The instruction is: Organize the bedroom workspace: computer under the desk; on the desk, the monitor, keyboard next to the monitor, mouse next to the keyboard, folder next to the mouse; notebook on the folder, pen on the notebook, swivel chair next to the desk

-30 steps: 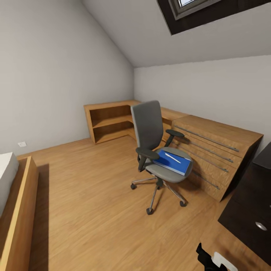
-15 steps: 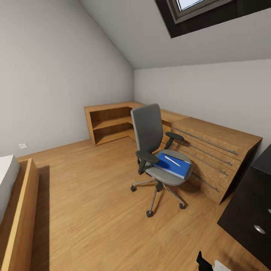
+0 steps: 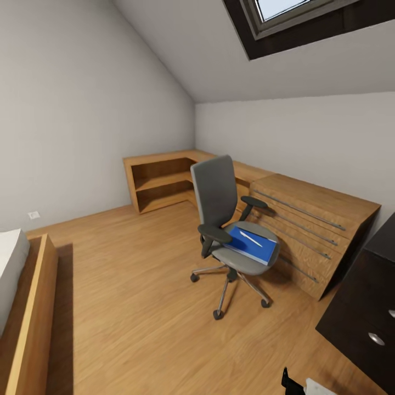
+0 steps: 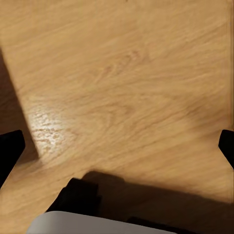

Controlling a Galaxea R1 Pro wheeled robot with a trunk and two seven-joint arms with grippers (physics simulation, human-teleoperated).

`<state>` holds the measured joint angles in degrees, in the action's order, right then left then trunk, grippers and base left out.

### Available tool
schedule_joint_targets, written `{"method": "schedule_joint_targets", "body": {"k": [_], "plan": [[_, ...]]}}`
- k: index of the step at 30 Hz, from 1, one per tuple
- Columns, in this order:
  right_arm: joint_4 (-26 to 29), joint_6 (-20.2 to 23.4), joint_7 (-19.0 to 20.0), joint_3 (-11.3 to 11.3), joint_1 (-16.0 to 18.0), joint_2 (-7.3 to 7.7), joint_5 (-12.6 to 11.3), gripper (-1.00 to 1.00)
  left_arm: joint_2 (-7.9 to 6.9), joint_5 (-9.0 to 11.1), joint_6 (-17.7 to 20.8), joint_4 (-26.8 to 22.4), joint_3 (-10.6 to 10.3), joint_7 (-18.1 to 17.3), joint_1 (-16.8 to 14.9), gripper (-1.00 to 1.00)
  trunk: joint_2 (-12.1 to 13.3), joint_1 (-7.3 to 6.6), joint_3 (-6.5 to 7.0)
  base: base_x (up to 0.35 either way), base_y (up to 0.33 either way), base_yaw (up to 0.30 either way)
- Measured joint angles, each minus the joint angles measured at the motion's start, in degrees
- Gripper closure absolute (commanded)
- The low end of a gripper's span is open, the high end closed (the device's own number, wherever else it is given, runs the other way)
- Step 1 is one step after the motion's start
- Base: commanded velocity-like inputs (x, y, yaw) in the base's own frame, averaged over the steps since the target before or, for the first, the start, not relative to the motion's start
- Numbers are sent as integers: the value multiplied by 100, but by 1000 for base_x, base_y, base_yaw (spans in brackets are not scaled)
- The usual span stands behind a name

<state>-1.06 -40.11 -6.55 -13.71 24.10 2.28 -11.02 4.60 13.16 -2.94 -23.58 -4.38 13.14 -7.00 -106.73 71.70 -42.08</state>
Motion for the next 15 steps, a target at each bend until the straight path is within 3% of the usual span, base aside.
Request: {"method": "schedule_joint_targets", "body": {"k": [4,10,15], "plan": [[2,0,0,-1,0,-3,4,-100,8,-7,-7,0,-3,0,0,-100,160,-88,72,-16,0,0],[-5,8,12,-2,-3,-25,7,-100,19,-13,-7,1,-7,0,-1,-100,401,-216,178,-317,85,-229],[-5,10,10,-1,-1,-49,7,-100,19,-13,-6,0,-7,5,-1,-100,602,-327,262,-289,73,-94]]}}
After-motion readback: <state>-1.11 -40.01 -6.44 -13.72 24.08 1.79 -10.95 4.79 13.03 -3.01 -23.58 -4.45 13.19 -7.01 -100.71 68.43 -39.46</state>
